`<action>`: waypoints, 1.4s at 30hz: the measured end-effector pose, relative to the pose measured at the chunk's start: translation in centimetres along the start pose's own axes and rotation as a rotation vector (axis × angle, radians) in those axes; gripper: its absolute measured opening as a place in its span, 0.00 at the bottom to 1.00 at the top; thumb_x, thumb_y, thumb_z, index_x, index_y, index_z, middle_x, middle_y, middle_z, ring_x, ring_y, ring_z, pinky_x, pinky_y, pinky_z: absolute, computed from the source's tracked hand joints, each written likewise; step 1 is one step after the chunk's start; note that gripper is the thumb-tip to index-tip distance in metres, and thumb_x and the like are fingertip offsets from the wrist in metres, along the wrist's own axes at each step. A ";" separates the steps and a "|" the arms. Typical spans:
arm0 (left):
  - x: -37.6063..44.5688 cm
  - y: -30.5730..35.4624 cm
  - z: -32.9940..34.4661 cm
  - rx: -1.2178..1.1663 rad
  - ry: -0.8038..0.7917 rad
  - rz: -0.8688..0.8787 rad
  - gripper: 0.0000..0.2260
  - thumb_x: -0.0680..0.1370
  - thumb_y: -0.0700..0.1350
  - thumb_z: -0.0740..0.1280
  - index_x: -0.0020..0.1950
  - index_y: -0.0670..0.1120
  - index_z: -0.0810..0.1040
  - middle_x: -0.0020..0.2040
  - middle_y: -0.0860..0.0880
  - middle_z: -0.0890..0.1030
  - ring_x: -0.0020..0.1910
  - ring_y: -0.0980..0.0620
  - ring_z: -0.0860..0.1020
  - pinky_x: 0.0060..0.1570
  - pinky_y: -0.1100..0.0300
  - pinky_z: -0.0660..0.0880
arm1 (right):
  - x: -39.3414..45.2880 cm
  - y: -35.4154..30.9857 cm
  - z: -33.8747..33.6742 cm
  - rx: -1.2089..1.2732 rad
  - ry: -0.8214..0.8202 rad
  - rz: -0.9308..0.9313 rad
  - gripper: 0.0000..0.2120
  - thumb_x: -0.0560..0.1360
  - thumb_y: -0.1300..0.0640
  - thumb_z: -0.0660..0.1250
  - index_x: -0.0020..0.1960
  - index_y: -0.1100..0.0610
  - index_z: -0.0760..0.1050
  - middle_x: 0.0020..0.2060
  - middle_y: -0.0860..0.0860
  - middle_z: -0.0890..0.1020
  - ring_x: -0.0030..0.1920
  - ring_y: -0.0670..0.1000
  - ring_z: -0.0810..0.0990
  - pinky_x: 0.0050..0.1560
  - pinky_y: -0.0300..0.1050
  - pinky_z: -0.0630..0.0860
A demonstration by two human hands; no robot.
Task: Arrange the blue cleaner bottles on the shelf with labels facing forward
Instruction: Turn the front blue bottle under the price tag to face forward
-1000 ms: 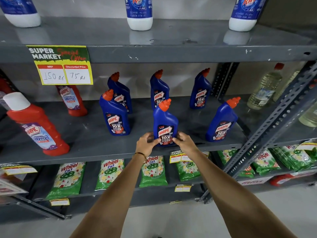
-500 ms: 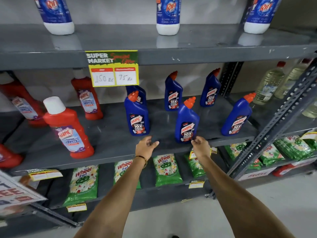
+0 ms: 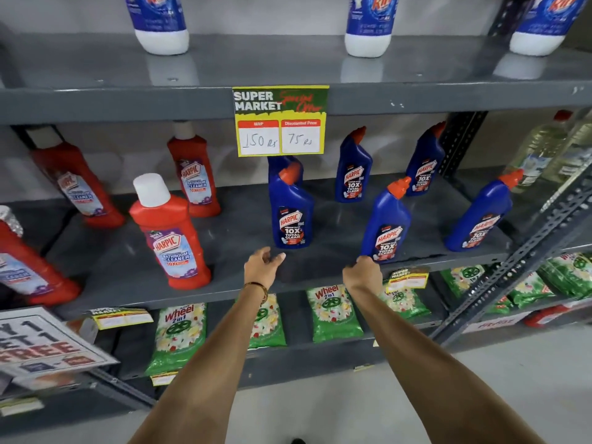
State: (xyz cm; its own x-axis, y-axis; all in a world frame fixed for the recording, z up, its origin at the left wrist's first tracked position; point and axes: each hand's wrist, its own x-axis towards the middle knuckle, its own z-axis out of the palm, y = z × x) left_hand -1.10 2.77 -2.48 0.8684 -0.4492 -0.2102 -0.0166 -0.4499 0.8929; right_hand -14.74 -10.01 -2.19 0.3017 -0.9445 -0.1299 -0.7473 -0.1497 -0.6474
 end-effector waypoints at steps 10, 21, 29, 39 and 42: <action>3.8 1.3 -0.6 -0.018 -0.049 -0.031 0.29 0.74 0.46 0.68 0.72 0.42 0.62 0.70 0.42 0.71 0.68 0.45 0.70 0.67 0.53 0.67 | 3.3 -5.8 3.9 0.225 -0.295 -0.121 0.25 0.75 0.62 0.60 0.72 0.60 0.62 0.68 0.59 0.73 0.64 0.59 0.74 0.60 0.46 0.72; 5.1 2.1 -0.1 -0.035 -0.138 0.007 0.23 0.74 0.40 0.68 0.68 0.39 0.68 0.66 0.41 0.74 0.66 0.44 0.72 0.64 0.54 0.69 | 6.0 -6.3 5.4 0.385 -0.495 -0.204 0.17 0.76 0.63 0.63 0.64 0.59 0.71 0.63 0.57 0.77 0.63 0.55 0.75 0.65 0.48 0.70; 3.9 1.5 -0.3 0.003 -0.100 0.030 0.23 0.73 0.44 0.70 0.65 0.39 0.71 0.63 0.39 0.77 0.62 0.44 0.75 0.62 0.53 0.71 | 5.1 -5.1 4.9 0.348 -0.503 -0.224 0.20 0.77 0.59 0.62 0.69 0.60 0.67 0.67 0.57 0.74 0.67 0.54 0.72 0.61 0.42 0.68; 0.6 -0.2 -1.2 -0.041 -0.094 0.063 0.18 0.72 0.42 0.71 0.59 0.39 0.75 0.56 0.38 0.80 0.56 0.43 0.78 0.59 0.46 0.76 | 2.8 -2.8 3.9 0.329 -0.529 -0.282 0.13 0.77 0.60 0.62 0.61 0.61 0.72 0.59 0.58 0.80 0.61 0.56 0.77 0.62 0.50 0.72; 0.0 -0.4 -1.2 -0.040 -0.097 0.059 0.18 0.72 0.43 0.71 0.59 0.39 0.75 0.56 0.38 0.81 0.56 0.42 0.79 0.59 0.45 0.76 | 2.2 -2.5 3.7 0.299 -0.516 -0.299 0.14 0.77 0.59 0.62 0.61 0.61 0.72 0.59 0.59 0.79 0.61 0.56 0.77 0.63 0.52 0.72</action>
State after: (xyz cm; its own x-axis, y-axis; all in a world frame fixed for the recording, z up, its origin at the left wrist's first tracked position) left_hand -0.45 3.90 -2.37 0.8147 -0.5471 -0.1923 -0.0448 -0.3900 0.9197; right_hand -10.03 -10.64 -3.65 0.7706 -0.6027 -0.2071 -0.4135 -0.2256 -0.8821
